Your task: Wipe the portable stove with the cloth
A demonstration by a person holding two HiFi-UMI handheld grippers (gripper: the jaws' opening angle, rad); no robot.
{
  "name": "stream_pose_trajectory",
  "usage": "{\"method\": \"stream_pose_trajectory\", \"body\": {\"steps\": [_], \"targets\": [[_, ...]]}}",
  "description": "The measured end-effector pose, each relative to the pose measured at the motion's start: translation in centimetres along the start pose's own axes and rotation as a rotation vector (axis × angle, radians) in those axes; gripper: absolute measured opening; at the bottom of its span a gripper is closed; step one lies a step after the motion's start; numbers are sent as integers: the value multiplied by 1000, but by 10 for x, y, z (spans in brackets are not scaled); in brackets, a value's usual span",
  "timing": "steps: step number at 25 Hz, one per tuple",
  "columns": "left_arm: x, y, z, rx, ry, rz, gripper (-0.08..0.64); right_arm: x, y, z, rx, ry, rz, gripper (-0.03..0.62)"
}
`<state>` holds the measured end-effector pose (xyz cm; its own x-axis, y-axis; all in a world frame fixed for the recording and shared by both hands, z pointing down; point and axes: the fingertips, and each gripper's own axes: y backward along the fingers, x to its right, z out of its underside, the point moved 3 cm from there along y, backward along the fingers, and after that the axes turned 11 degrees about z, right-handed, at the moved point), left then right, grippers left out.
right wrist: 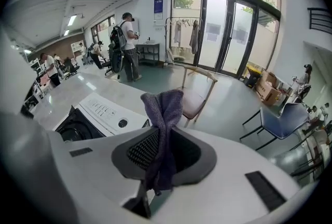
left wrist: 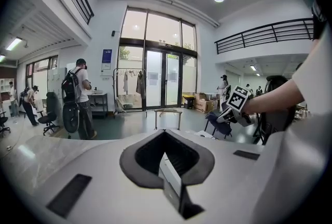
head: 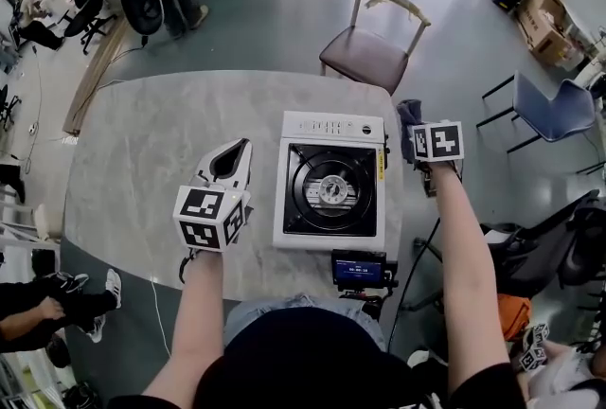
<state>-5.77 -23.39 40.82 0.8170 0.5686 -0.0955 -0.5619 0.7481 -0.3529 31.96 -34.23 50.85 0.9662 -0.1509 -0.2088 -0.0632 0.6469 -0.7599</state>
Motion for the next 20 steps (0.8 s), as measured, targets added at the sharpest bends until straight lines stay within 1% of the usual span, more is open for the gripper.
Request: {"method": "stream_pose_trajectory", "body": {"steps": [6, 11, 17, 20], "targets": [[4, 3, -7, 27, -12, 14, 8, -10, 41, -11, 125, 26, -3, 83], [6, 8, -17, 54, -25, 29, 6, -30, 75, -16, 230, 53, -31, 83], [6, 16, -29, 102, -23, 28, 6, -54, 125, -28, 363, 82, -33, 83], [8, 20, -34, 126, -23, 32, 7, -62, 151, -31, 435, 80, -17, 83]]}}
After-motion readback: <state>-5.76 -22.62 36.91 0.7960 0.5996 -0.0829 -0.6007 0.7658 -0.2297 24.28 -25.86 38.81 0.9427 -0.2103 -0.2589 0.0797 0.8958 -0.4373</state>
